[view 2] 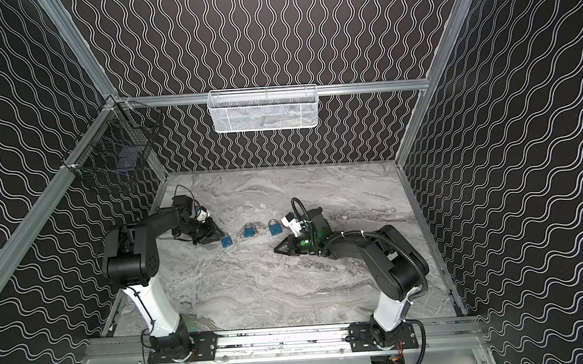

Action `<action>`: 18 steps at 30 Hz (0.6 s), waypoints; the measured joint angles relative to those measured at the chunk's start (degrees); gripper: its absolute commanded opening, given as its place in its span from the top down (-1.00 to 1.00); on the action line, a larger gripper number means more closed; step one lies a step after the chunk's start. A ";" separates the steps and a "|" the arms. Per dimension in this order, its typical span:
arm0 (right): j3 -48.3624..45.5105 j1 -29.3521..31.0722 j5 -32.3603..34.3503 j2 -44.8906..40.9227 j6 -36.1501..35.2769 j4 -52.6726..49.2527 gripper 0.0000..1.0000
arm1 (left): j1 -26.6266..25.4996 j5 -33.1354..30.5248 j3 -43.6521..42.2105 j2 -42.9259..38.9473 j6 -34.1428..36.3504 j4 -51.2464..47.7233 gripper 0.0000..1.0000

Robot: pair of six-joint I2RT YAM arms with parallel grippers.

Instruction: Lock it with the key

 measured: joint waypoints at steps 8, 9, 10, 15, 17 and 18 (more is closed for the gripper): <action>6.23 3.34 4.66 5.55 1.27 -0.48 1.00 | -0.04 -1.09 -1.70 -3.72 -0.74 2.21 -0.13; 7.26 3.80 5.44 6.40 1.62 -0.55 1.00 | 0.00 -1.36 -2.19 -4.98 -1.27 2.34 -0.16; 8.35 4.33 6.23 7.23 1.66 -0.59 1.00 | 0.00 -1.64 -2.75 -6.86 -1.77 2.38 -0.22; 14.53 6.16 10.01 11.80 4.11 -1.73 1.00 | 0.00 -3.78 -5.81 -17.49 -3.19 3.15 -0.32; 17.35 6.93 11.76 13.29 4.26 -2.69 1.00 | 0.02 -5.14 -6.71 -21.77 -3.43 3.10 -0.40; 18.49 7.23 12.52 13.90 4.28 -3.06 1.00 | 0.04 -5.84 -7.23 -23.67 -3.69 3.26 -0.45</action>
